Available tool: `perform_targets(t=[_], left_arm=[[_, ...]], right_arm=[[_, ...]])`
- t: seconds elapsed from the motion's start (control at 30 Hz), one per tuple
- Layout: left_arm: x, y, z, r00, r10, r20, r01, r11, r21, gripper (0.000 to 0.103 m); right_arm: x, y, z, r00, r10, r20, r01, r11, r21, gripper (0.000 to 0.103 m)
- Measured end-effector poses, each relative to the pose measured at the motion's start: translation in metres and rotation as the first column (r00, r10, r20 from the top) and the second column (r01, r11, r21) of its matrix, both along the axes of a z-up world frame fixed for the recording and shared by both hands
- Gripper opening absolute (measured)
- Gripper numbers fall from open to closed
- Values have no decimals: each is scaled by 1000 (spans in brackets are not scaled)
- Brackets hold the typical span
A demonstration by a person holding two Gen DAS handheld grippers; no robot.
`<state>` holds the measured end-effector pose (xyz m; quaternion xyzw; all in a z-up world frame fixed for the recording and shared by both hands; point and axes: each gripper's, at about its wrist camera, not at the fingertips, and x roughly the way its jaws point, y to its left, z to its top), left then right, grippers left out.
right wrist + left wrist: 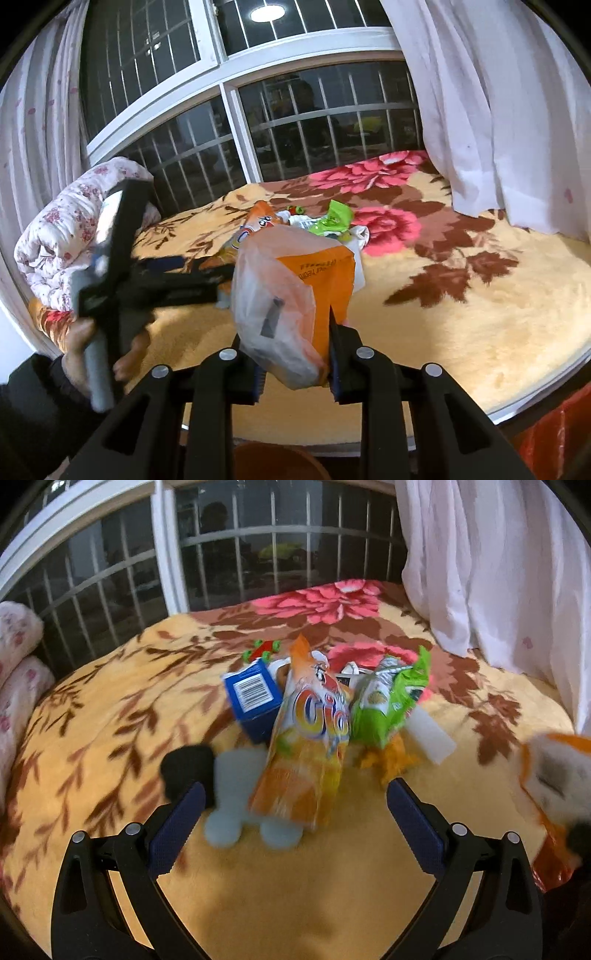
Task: Collect trash
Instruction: 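Grasp the orange Cici drink pouch with the left gripper while the right holds the bag, then lower both grippers over the orange bin and open them to drop the items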
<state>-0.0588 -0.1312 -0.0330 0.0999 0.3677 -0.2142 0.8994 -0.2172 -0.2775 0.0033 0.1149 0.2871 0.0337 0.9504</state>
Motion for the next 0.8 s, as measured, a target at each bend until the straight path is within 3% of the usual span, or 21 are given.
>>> perform_targets(t=[0.2, 0.27, 0.3, 0.33, 0.43, 0.53, 0.67, 0.8], left_arm=[[34, -30, -18, 1000, -5, 12, 3, 993, 121, 92], [39, -37, -24, 1000, -18, 19, 15, 984, 177, 50], [39, -40, -25, 999, -17, 33, 10, 978, 207, 49], [40, -39, -24, 999, -22, 30, 16, 979, 203, 44], [34, -30, -15, 998, -13, 54, 3, 985, 172, 40], [14, -13, 11, 997, -9, 78, 3, 997, 83, 39], [-26, 13, 51, 991, 1, 132, 3, 1000, -26, 39], [-83, 40, 73, 985, -4, 173, 17, 997, -77, 39]], right_arm=[[4, -10, -16, 999, -10, -32, 11, 999, 36, 27], [5, -11, -21, 999, -12, -40, 13, 999, 40, 27], [6, -11, -24, 999, -14, -45, 16, 999, 44, 27], [6, -11, -25, 999, -17, -45, 19, 999, 49, 27], [6, -12, -27, 999, -23, -48, 25, 998, 57, 27], [3, -10, -24, 999, -17, -42, 20, 998, 61, 27], [0, -2, -15, 1000, 7, -28, -5, 998, 62, 27], [-8, 14, -4, 998, 69, -9, -68, 995, 74, 27]])
